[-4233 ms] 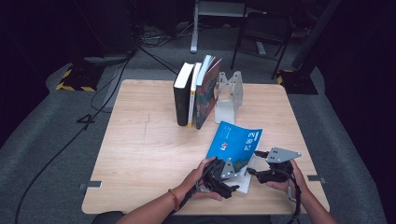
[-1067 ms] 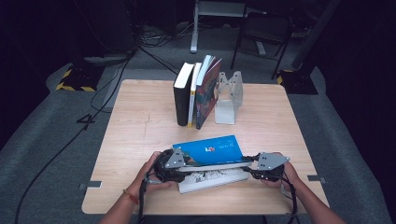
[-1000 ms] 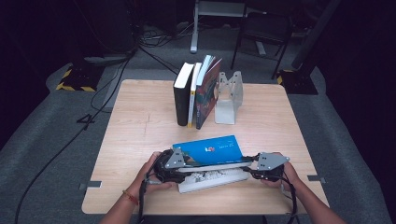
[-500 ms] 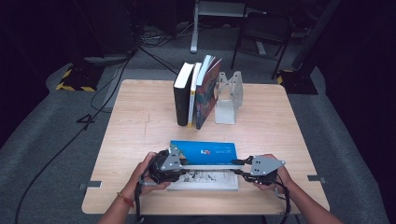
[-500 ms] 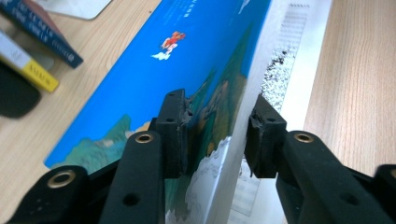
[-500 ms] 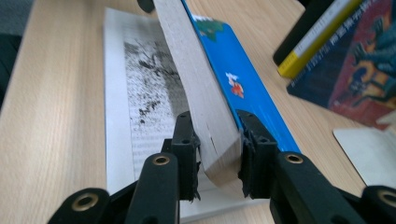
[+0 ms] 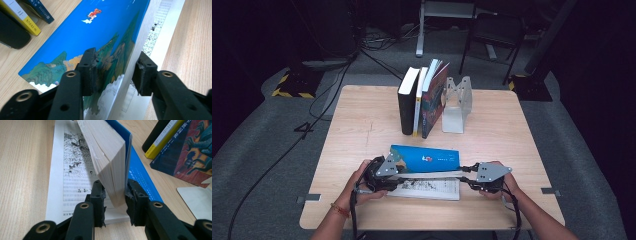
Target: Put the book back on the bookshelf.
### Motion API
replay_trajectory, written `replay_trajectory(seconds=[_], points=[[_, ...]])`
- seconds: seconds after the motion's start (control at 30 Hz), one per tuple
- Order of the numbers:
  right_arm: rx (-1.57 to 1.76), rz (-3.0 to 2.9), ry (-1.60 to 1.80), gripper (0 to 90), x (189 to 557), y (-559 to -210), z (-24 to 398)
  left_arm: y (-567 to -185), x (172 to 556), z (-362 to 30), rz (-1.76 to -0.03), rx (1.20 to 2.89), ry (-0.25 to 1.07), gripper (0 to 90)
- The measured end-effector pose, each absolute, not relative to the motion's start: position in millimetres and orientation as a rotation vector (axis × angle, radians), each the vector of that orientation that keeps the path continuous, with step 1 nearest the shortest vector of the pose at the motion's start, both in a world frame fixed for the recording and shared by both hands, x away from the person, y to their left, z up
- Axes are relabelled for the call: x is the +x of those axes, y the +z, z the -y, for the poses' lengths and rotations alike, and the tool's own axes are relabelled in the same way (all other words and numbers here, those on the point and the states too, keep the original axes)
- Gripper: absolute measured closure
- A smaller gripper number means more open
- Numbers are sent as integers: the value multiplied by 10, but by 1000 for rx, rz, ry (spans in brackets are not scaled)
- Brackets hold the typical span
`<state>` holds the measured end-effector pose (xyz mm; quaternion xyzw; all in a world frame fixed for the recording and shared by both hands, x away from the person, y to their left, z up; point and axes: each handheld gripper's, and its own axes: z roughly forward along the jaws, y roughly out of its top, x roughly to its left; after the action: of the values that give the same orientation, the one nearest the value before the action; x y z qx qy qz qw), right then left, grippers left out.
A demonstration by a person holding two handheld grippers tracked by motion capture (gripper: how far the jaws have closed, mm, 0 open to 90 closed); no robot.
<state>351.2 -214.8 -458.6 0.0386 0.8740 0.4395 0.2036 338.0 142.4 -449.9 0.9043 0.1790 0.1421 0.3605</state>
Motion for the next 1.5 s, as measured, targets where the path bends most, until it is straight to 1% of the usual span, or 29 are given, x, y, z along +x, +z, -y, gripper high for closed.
replay_trajectory(seconds=[0.07,0.13,0.17,0.2,0.3,0.4,0.5,0.63,0.7,0.73,0.8,0.83,0.87,0.93,1.0,1.03,1.07,1.1,1.13,1.2,1.3,1.43,1.47,1.5], points=[[90,-2443,1215,700,3500,-4586,2132,-4478,3330,-1359,-468,2346,392,518],[79,-2447,1203,700,3488,-4584,2111,-4466,3268,-1263,-453,2379,419,516],[79,-2447,1203,700,3488,-4584,2111,-4466,3268,-1263,-453,2379,419,511],[61,-2456,1189,701,3465,-4585,2079,-4446,3206,-1161,-427,2375,408,507],[52,-2460,1190,704,3451,-4583,2054,-4437,3162,-1054,-421,2384,424,494],[47,-2457,1182,704,3429,-4569,2013,-4502,3137,-887,-478,2380,430,444],[54,-2458,1180,704,3415,-4560,1991,-4549,3153,-805,-548,2368,439,425],[66,-2456,1172,705,3403,-4527,1965,-4570,3148,-696,-616,2339,492,452],[79,-2451,1169,705,3402,-4513,1957,-4567,3131,-663,-619,2322,533,509],[81,-2450,1169,704,3400,-4508,1955,-4570,3128,-654,-637,2304,543,551],[88,-2447,1165,704,3397,-4502,1949,-4574,3127,-645,-650,2294,543,575],[95,-2443,1159,703,3391,-4493,1942,-4576,3119,-635,-651,2290,554,575],[99,-2438,1153,702,3390,-4481,1934,-4569,3108,-628,-632,2294,581,599],[125,-2430,1176,675,3403,-4466,1940,-4549,3104,-634,-623,2278,590,645],[168,-2418,1234,623,3437,-4433,1977,-4519,3108,-661,-599,2251,611,670],[201,-2384,1262,595,3448,-4416,2018,-4500,3118,-689,-611,2219,605,688],[236,-2375,1283,544,3482,-4403,2074,-4500,3118,-689,-611,2219,605,706],[287,-2367,1298,496,3540,-4406,2156,-4451,3149,-775,-605,2171,573,711],[350,-2358,1316,480,3590,-4420,2225,-4439,3159,-803,-607,2159,560,712],[435,-2359,1321,463,3680,-4454,2327,-4429,3165,-834,-606,2142,553,717],[515,-2384,1232,445,3794,-4566,2404,-4355,3179,-967,-598,2066,524,724],[546,-2493,1165,454,3917,-4740,2422,-4263,3184,-1146,-613,1968,492,736],[546,-2493,1165,454,3917,-4740,2422,-4263,3184,-1146,-613,1968,492,738],[592,-2534,1163,454,3979,-4836,2423,-4233,3187,-1211,-628,1939,471,739]])
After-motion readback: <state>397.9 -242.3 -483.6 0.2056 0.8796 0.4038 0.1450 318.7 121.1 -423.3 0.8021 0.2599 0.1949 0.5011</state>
